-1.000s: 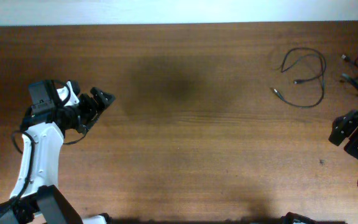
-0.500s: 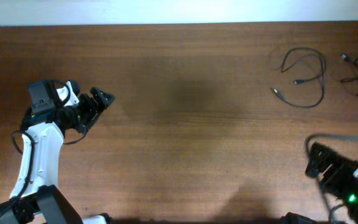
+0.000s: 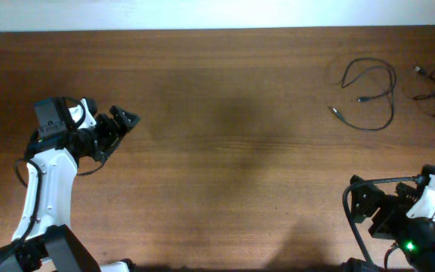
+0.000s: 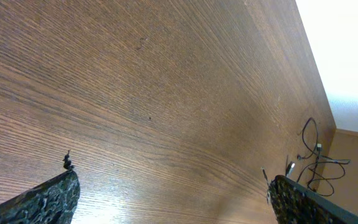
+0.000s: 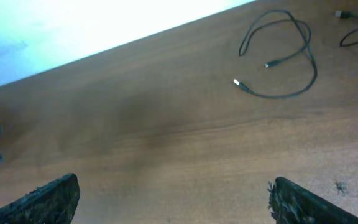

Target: Untangle cables

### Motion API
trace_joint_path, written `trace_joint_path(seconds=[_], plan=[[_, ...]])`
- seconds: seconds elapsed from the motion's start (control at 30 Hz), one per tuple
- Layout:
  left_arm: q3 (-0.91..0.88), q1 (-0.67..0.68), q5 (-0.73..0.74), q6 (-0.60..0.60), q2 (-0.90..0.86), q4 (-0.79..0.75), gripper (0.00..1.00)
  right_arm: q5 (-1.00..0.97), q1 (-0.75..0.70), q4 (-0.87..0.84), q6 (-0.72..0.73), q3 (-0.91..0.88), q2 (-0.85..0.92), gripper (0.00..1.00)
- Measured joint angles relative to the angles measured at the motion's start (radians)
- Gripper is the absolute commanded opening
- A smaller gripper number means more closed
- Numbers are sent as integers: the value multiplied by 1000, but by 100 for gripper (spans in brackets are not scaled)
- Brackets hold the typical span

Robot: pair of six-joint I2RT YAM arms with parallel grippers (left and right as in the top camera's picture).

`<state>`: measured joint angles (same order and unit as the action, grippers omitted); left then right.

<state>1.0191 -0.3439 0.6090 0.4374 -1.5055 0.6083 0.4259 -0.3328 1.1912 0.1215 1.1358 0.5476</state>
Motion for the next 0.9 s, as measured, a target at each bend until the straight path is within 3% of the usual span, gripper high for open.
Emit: trace_joint_path(seconds=[0.1, 0.17, 0.27, 0.5, 0.73, 0.9], plan=[[0, 0, 0, 0, 0, 0, 99, 60, 6, -153, -10, -197, -14, 98], [0, 0, 0, 0, 0, 0, 99, 87, 71, -412, -9, -363, -93, 98], [0, 0, 0, 0, 0, 0, 99, 89, 181, -659, -11, -574, -270, 98], [0, 0, 0, 0, 0, -2, 99, -280, 290, -1129, 84, -973, -525, 99], [0, 0, 0, 0, 0, 0, 99, -395, 291, -1184, 93, -1106, -533, 98], [0, 0, 0, 0, 0, -1, 99, -438, 292, -1117, 85, -1125, -534, 98]])
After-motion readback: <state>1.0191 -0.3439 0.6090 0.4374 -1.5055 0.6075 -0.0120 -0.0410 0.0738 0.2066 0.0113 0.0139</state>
